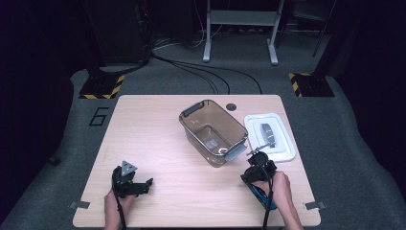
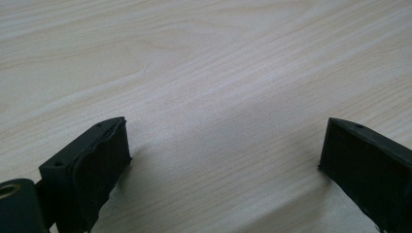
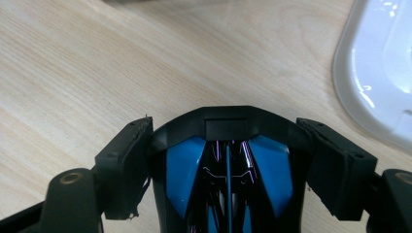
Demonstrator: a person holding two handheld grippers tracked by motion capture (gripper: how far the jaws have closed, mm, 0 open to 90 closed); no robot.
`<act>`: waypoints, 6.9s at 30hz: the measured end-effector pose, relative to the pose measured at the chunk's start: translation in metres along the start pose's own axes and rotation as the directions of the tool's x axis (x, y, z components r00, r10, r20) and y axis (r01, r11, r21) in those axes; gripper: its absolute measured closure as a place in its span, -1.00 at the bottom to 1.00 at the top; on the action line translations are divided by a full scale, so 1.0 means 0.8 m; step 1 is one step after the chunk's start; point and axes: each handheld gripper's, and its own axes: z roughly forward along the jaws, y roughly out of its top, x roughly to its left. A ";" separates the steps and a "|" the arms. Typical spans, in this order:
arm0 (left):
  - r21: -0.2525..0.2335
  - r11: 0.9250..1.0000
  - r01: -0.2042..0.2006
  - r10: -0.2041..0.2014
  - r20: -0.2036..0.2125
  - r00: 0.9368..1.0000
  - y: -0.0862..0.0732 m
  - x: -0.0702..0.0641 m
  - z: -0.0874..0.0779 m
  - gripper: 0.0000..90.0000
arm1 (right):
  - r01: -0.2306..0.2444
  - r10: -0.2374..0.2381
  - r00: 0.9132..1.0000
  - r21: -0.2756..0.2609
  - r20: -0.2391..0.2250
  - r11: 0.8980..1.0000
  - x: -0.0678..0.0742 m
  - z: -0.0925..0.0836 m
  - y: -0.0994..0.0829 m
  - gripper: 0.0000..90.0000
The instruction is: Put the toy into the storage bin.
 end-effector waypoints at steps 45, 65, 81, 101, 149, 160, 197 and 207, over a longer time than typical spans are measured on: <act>0.000 1.000 0.000 0.000 0.000 1.000 0.000 0.000 0.000 -0.91 | 0.029 -0.022 0.997 -0.105 0.070 0.994 -0.018 -0.098 0.018 -0.46; 0.000 1.000 0.000 0.000 0.000 1.000 0.000 0.000 0.000 -0.91 | 0.013 0.002 0.995 -0.153 0.098 0.988 -0.035 -0.125 0.044 -0.46; 0.000 1.000 0.000 0.000 0.000 1.000 0.000 0.000 0.000 -0.91 | 0.019 0.005 0.991 -0.181 0.134 0.983 -0.050 -0.130 0.081 -0.46; -0.010 1.000 0.018 -0.018 0.000 1.000 0.000 -0.001 0.001 -0.91 | 0.043 -0.006 0.981 -0.191 0.191 0.981 -0.064 -0.140 0.138 -0.46; 0.000 1.000 0.000 0.000 0.000 1.000 0.000 0.000 0.000 -0.91 | 0.120 -0.059 0.971 -0.259 0.233 0.958 -0.036 -0.188 0.226 -0.46; 0.000 1.000 0.001 -0.001 0.000 1.000 0.000 0.000 0.000 -0.91 | 0.177 -0.116 0.967 -0.276 0.225 0.945 -0.015 -0.195 0.235 -0.46; -0.002 1.000 0.008 -0.008 0.001 1.000 0.000 -0.001 0.000 -0.91 | 0.253 -0.242 0.967 -0.239 0.074 0.938 0.066 -0.128 0.234 -0.46; -0.002 1.000 0.008 -0.008 0.001 1.000 0.000 -0.001 0.000 -0.91 | 0.207 -0.201 0.978 -0.190 0.049 0.960 0.060 -0.090 0.219 -0.46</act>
